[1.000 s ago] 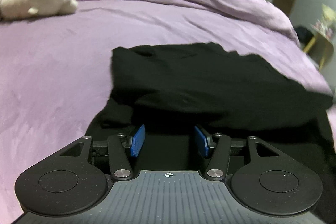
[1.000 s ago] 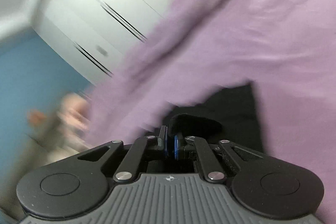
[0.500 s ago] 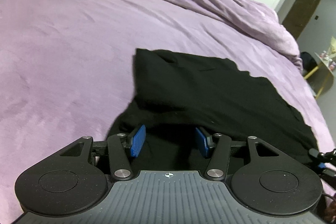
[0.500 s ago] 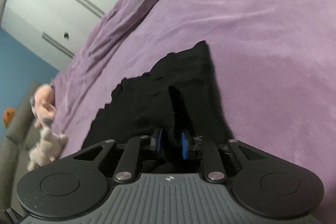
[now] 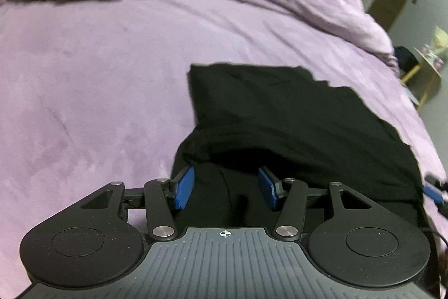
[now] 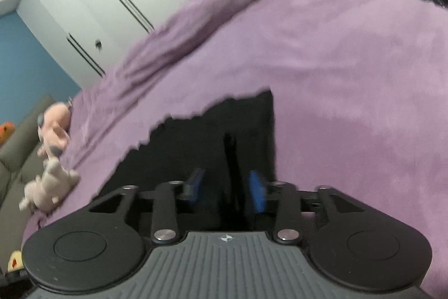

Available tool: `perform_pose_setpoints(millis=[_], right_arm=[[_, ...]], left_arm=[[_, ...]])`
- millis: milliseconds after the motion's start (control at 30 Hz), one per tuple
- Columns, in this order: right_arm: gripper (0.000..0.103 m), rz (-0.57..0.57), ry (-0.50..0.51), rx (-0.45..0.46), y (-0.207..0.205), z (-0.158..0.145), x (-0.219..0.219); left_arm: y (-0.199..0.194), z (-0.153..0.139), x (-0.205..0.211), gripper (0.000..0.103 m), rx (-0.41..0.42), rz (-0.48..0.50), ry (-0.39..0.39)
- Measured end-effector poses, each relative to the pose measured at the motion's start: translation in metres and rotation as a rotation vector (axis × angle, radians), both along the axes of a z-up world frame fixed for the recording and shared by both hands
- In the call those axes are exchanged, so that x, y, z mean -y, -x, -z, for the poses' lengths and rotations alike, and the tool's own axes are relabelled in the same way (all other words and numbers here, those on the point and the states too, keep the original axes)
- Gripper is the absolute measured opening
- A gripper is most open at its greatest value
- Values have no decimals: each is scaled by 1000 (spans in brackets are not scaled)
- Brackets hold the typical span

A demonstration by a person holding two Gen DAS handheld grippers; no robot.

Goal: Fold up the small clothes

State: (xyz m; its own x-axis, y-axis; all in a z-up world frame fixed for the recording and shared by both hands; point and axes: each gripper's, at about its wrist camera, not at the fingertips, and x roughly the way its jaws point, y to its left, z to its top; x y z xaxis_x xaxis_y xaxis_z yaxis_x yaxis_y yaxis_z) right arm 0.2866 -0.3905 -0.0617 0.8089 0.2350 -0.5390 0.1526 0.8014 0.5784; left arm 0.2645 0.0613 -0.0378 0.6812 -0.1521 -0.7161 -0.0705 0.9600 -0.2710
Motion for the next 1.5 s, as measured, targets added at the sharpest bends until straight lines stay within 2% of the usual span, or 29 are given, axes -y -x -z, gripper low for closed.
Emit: perform_pose_setpoints(millis=[67, 133, 167, 200, 300, 367, 433, 500, 533, 600, 667, 733, 867, 967, 1000, 1133, 1267, 1333, 1500], right_arm=[[41, -32, 31, -21, -18, 0, -9], [40, -60, 125, -85, -39, 5, -27], [27, -64, 168, -116, -47, 6, -35], [5, -72, 212, -129, -53, 7, -43], [3, -78, 331, -89, -54, 0, -54], [3, -25, 451, -63, -53, -7, -56], [3, 18, 528, -92, -57, -3, -52], [3, 6, 526, -119, -61, 7, -46], [3, -7, 537, -109, -60, 10, -45], [3, -24, 571, -98, -61, 12, -49], [3, -18, 556, -97, -56, 8, -46], [4, 0, 515, -87, -47, 0, -43], [24, 44, 349, -25, -15, -14, -31], [24, 27, 226, -45, -4, -7, -28], [24, 26, 218, -64, -4, -4, -30], [23, -2, 281, -112, -11, 3, -40], [6, -9, 391, -148, -23, 4, -44], [5, -10, 409, -149, -29, 6, -44], [3, -14, 526, -151, -44, 9, -56]], left_arm=[[1, -10, 3, 59, 41, 1, -14], [-9, -14, 14, 60, 59, 8, -33], [-16, -14, 23, 59, 65, 15, -49], [-25, -13, 32, 59, 72, 21, -69], [-48, -6, 58, 56, 65, 29, -148], [-60, -1, 70, 58, 79, 39, -183], [-70, 10, 76, 58, 78, 52, -212], [-80, 27, 76, 60, 12, 37, -237], [-79, 34, 73, 61, 13, 25, -233], [-74, 39, 66, 70, 46, 23, -231], [-70, 40, 58, 70, 38, -3, -260], [-65, 37, 50, 70, 18, -21, -265], [-41, 28, 45, 67, 17, 5, -277], [-23, 25, 55, 67, 39, 48, -314], [-19, 24, 60, 67, 45, 64, -322], [-20, 24, 74, 68, 33, 79, -326], [-25, 27, 74, 68, 11, 56, -323], [-25, 28, 74, 69, 5, 50, -316], [-27, 30, 74, 70, -1, 41, -324]])
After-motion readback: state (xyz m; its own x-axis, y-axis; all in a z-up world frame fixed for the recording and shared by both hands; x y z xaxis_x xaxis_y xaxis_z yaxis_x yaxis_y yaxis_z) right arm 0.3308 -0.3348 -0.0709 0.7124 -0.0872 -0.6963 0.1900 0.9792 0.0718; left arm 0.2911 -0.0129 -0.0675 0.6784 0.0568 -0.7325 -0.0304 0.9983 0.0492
